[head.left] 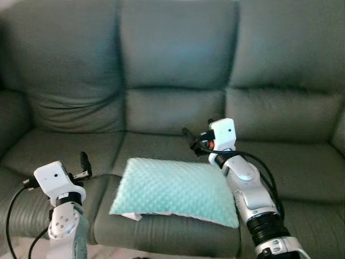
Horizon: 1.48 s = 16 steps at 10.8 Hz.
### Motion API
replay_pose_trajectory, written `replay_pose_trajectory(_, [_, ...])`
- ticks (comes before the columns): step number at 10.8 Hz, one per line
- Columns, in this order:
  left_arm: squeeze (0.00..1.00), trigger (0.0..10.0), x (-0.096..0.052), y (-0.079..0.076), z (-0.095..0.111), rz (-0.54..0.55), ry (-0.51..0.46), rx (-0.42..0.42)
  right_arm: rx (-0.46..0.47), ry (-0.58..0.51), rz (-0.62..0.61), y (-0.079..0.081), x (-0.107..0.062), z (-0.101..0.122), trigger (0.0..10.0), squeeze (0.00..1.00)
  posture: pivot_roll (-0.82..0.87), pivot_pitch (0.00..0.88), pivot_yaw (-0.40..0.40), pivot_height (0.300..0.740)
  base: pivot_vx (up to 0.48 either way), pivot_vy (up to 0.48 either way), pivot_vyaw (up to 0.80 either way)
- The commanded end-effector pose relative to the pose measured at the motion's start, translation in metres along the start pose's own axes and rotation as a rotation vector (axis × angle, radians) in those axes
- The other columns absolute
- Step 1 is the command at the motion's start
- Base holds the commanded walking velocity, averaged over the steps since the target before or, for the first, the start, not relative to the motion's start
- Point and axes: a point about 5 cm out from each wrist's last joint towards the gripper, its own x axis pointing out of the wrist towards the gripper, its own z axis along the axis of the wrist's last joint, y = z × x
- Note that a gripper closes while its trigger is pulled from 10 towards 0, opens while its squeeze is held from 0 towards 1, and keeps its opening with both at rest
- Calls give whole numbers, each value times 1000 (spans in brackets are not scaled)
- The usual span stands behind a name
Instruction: Move the pillow to the sofa
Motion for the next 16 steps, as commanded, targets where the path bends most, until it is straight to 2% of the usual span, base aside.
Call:
replay_pose_trajectory(1, [0, 10000, -1, 3, 3, 14, -3, 20, 7, 16, 17, 5, -1, -5, 10000, 1000, -176, 0, 52, 740, 0, 0, 0])
replay_pose_trajectory(5, [0, 10000, 4, -3, 11, -28, 21, -14, 21, 28, 5, 8, 4, -8, 10000, 984, -167, 0, 69, 740, 0, 0, 0])
replay_pose_trajectory(6, [0, 10000, 5, -6, 13, -40, 22, -27, 29, 32, -12, 6, 3, -9, 10000, 886, -167, 0, 76, 740, 0, 0, 0])
replay_pose_trajectory(7, [0, 10000, 6, -7, 15, -48, 16, -2, 26, 33, -17, 7, 3, -9, 10000, 251, -168, 0, 83, 740, 0, 0, 0])
replay_pose_trajectory(8, [0, 10000, 6, -10, 17, -57, 21, 17, 29, 40, -23, 7, 2, -12, 10000, 0, -171, 0, 89, 740, 0, 0, 0])
replay_pose_trajectory(9, [0, 10000, 7, -12, 19, -68, 25, 37, 38, 49, -28, 7, 0, -14, 10000, 0, -173, 0, 91, 740, 0, 0, 0])
replay_pose_trajectory(10, [0, 10000, 7, -12, 19, -85, 26, 4, 51, 61, -36, 6, -1, -16, 10000, 0, -175, 0, 90, 740, 0, 0, 0])
replay_pose_trajectory(16, [0, 10000, 5, -17, 15, -78, 58, 1, 58, 74, -56, 0, -1, -17, 10000, 0, -180, 10, 89, 740, 0, 0, 0])
